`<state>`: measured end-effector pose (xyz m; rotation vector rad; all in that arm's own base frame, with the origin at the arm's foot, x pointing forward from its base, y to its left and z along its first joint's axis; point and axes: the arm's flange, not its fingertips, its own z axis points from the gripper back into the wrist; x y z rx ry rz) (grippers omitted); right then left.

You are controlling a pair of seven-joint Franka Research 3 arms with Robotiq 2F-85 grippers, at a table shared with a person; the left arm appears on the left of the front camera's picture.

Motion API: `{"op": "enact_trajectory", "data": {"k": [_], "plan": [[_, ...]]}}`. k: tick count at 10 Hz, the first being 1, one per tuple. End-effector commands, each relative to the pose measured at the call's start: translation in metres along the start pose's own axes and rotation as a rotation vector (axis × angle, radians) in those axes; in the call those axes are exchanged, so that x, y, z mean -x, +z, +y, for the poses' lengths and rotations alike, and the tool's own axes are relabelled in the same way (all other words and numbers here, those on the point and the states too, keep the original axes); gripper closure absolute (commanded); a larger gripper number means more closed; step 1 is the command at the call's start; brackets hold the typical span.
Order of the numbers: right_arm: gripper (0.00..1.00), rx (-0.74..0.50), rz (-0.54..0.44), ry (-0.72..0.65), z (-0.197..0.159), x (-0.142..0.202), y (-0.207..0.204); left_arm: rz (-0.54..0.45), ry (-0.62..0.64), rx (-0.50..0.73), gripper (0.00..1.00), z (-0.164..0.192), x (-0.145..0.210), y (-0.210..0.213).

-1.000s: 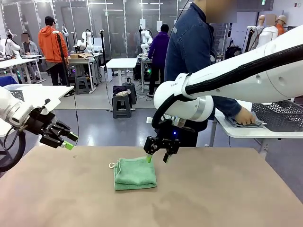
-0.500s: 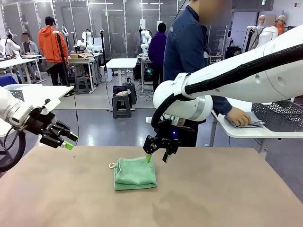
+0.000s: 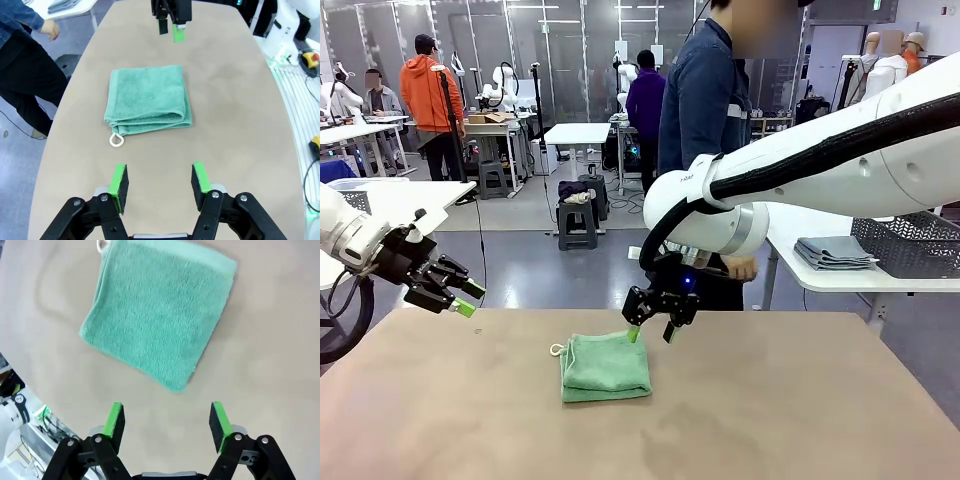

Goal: Fold the towels and place them in the basket.
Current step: Place the folded Towel with hook on the right side of the table.

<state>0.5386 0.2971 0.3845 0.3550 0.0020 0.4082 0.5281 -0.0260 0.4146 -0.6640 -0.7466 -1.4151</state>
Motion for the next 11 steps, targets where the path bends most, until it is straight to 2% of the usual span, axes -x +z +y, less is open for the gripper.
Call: {"op": "enact_trajectory", "data": {"k": [1, 2, 4, 7, 11], "plan": [[0.15, 0.020, -0.133, -0.082, 0.001, -0.005, -0.027, 0.007, -0.006, 0.000, 0.35, -0.001, -0.001, 0.001], [0.15, 0.053, -0.178, -0.138, -0.001, -0.008, -0.034, 0.007, -0.006, 0.000, 0.35, -0.001, -0.001, 0.001], [0.15, 0.095, -0.208, -0.252, -0.003, -0.013, -0.047, 0.007, -0.006, 0.000, 0.35, -0.001, -0.001, 0.001], [0.15, 0.096, -0.160, -0.353, -0.008, -0.015, -0.066, 0.007, -0.006, 0.000, 0.35, -0.001, -0.001, 0.001], [0.15, 0.037, -0.116, -0.366, -0.011, -0.020, -0.083, 0.007, -0.006, 0.000, 0.35, -0.001, -0.001, 0.001]]}}
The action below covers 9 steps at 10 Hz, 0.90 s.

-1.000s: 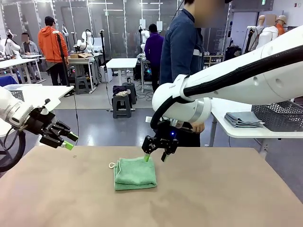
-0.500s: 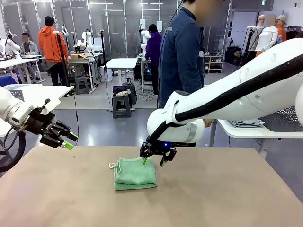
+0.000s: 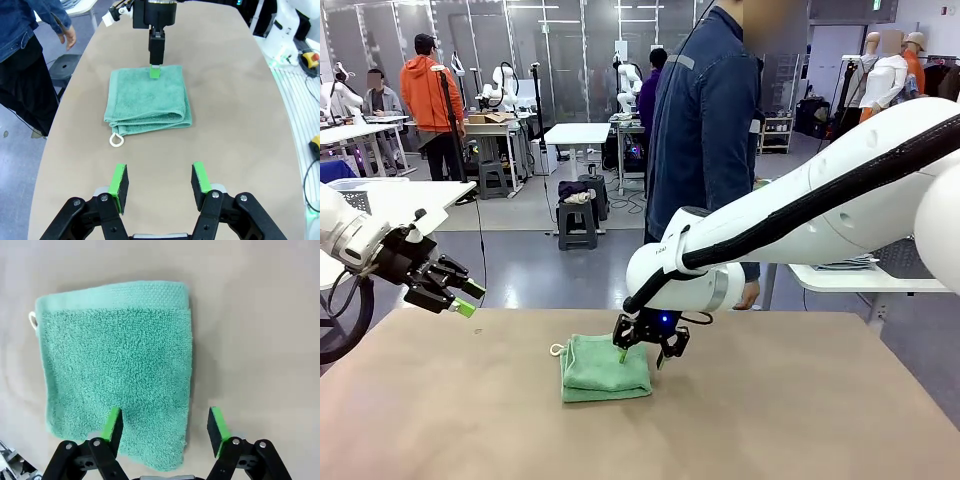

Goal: Fold the towels and place them in the basket.
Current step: Place the folded Towel with hook on the right side of the table.

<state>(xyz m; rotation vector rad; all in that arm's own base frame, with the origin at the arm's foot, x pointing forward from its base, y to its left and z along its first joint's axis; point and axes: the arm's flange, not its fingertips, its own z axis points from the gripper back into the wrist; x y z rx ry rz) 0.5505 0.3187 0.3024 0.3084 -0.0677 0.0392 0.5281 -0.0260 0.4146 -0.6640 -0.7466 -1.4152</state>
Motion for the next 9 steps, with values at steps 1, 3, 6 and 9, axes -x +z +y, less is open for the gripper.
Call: {"op": "enact_trajectory", "data": {"k": [1, 3, 6, 9], "plan": [[0.34, -0.034, 0.006, -0.017, 0.0044, -0.0064, -0.0034, 0.007, -0.006, 0.000, 0.35, -0.0009, -0.0014, 0.0011], [0.54, -0.046, 0.006, -0.024, 0.0024, -0.0063, -0.0087, 0.007, -0.006, 0.000, 0.35, -0.0009, -0.0014, 0.0011], [0.59, -0.031, 0.006, -0.009, 0.0053, -0.0029, -0.0086, 0.007, -0.006, 0.000, 0.35, -0.0009, -0.0014, 0.0011], [1.00, -0.022, 0.016, 0.008, 0.0093, 0.0001, -0.0044, 0.007, -0.006, 0.000, 0.35, -0.0009, -0.0014, 0.0011]]}}
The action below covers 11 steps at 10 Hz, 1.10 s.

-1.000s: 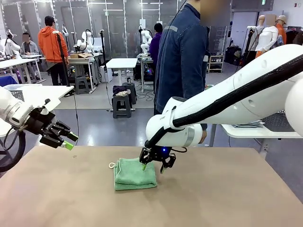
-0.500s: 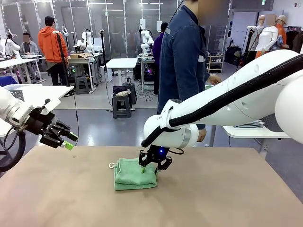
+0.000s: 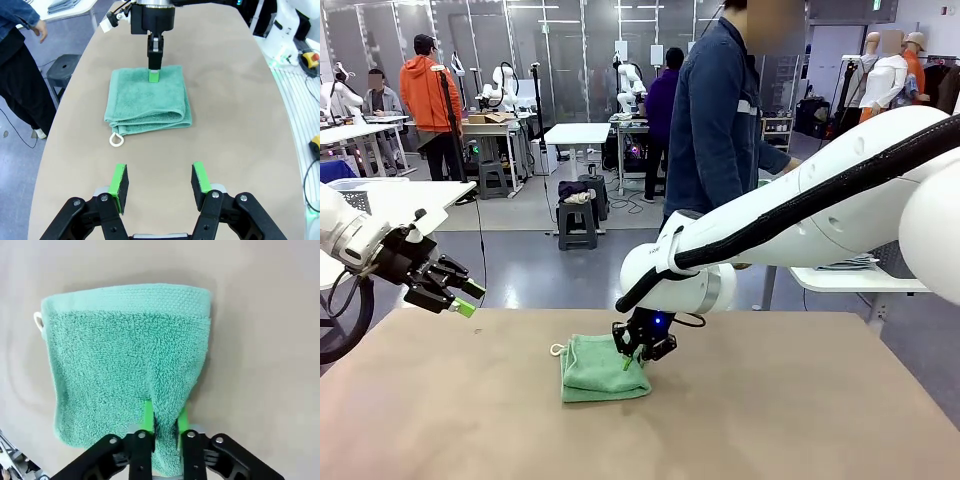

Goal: Fold the towels and place them in the basket.
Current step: Place the folded Towel with hook on the right side of the table.

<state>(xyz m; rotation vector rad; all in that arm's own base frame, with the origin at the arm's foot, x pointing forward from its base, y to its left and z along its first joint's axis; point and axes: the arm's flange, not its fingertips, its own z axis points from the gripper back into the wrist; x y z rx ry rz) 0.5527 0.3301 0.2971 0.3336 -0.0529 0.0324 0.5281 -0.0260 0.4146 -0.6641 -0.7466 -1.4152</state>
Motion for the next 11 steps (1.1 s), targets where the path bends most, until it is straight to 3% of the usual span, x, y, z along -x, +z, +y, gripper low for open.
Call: {"op": "enact_trajectory", "data": {"k": [1, 7, 8, 11], "plan": [[0.99, 0.002, -0.003, 0.015, 0.001, 0.003, 0.006, 0.007, -0.006, 0.000, 0.35, -0.001, -0.001, 0.001], [1.00, -0.001, -0.002, 0.002, 0.001, 0.000, 0.001, 0.007, -0.006, 0.000, 0.35, -0.001, -0.001, 0.001], [0.93, -0.001, -0.002, 0.002, 0.001, 0.000, 0.002, 0.007, -0.006, 0.000, 0.35, -0.001, -0.001, 0.001], [0.93, 0.073, -0.030, -0.029, -0.066, 0.007, 0.037, 0.007, -0.006, 0.000, 0.35, -0.001, -0.001, 0.001]]}}
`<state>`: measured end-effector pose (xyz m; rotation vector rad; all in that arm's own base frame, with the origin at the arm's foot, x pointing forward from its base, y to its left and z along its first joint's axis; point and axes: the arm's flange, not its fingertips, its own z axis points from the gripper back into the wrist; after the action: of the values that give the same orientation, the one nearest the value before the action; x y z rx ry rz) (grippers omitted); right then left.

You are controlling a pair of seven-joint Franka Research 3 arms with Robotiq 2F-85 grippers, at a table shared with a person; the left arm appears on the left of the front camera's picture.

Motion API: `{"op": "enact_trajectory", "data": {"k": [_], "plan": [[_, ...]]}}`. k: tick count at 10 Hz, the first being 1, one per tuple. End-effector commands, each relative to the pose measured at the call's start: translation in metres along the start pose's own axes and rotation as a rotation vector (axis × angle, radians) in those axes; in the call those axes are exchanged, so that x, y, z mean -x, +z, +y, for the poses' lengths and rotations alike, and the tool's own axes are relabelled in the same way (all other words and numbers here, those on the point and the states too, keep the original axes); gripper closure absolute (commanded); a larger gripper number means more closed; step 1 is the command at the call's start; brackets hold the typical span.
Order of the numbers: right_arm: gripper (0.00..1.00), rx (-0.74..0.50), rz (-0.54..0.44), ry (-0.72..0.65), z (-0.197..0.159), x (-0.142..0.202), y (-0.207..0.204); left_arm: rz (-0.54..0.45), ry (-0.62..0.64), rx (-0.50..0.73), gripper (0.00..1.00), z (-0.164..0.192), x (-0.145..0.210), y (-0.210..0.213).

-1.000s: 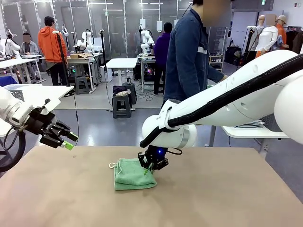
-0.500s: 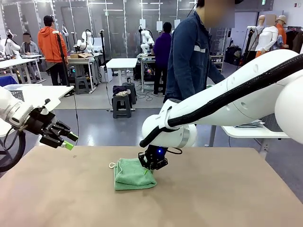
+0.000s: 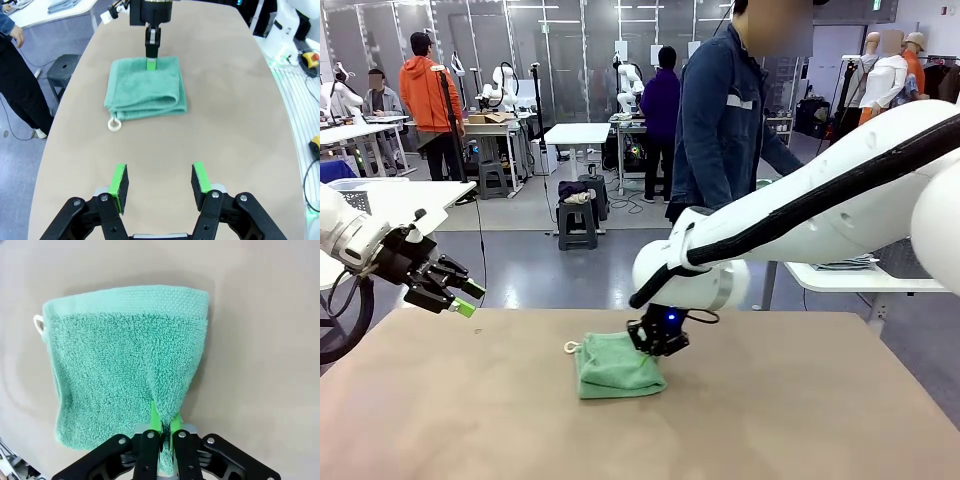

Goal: Fold the towels and place them in the basket.
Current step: Place the folded Towel with hook on the right side of the table.

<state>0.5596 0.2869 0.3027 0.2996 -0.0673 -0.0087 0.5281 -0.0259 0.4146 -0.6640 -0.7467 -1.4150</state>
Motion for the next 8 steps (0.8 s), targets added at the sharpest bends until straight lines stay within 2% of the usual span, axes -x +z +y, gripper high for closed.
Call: {"op": "enact_trajectory", "data": {"k": [1, 3, 5, 8], "plan": [[0.93, 0.061, -0.007, 0.011, -0.058, 0.015, 0.026, 0.007, -0.006, 0.001, 0.35, -0.001, -0.001, 0.001], [0.93, 0.078, -0.043, -0.049, -0.138, 0.017, 0.049, 0.007, -0.006, 0.001, 0.35, -0.001, -0.001, 0.001], [0.93, 0.078, -0.042, 0.017, -0.221, 0.022, 0.076, 0.007, -0.006, 0.001, 0.35, -0.001, -0.001, 0.001], [0.93, 0.083, -0.129, -0.079, -0.327, 0.006, 0.102, 0.007, -0.006, 0.001, 0.35, -0.001, -0.001, 0.001]]}}
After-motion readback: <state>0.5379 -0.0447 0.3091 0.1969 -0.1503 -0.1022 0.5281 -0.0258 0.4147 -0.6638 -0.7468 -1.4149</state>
